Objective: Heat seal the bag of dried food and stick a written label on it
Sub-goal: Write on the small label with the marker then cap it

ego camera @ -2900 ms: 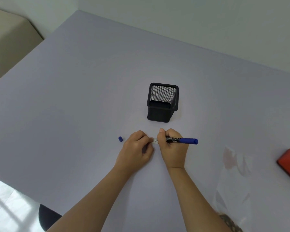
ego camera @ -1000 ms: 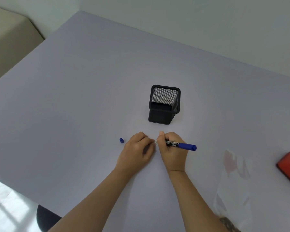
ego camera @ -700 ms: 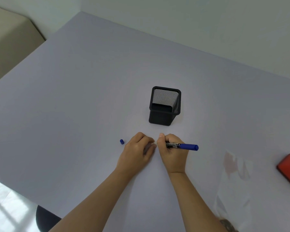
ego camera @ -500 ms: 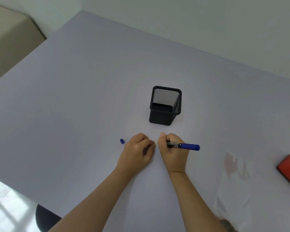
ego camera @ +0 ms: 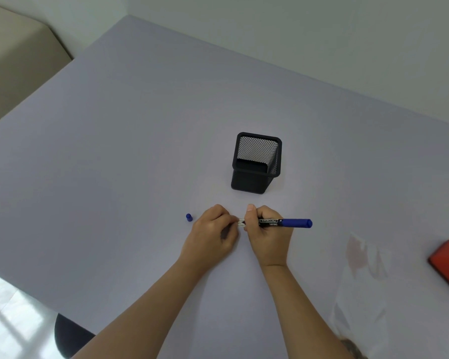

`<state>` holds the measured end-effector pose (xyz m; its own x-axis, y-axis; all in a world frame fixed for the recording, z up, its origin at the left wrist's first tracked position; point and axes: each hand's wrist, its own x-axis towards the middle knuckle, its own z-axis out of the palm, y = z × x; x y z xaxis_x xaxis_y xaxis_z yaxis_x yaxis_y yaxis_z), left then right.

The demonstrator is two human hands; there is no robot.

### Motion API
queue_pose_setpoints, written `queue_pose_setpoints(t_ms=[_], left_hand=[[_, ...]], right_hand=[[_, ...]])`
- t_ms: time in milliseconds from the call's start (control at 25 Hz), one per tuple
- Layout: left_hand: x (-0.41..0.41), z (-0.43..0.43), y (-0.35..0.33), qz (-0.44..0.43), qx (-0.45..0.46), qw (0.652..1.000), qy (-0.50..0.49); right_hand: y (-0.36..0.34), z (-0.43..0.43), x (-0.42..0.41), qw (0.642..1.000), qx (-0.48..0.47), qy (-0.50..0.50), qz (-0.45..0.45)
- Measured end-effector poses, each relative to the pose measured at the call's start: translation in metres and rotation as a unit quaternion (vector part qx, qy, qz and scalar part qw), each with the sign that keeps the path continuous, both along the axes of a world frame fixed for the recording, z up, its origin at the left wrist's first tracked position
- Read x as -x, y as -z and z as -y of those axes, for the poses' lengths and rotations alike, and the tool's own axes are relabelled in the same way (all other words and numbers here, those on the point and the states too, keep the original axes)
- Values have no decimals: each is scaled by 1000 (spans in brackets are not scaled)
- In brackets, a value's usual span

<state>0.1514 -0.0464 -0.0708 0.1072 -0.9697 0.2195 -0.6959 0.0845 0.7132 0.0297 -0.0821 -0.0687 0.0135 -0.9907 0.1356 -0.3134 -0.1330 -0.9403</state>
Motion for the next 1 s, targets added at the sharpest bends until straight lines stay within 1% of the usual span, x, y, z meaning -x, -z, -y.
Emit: queue_pose_setpoints(t_ms=[400,680,840,1000], left_hand=[[0,1,-2,-1,1,1000,0],[0,1,-1,-2,-6,1000,-5],[1,0,-1,-3,-4,1000,-4],[0,0,-2,1,-5,1000,-3]], right_hand=[[1,1,-1,999,28,25,-7],[2,1,0,1000,4,6,-10],[2,1,-1,1000,14,6,-6],[2,-1,-2,999,22,-7,-23]])
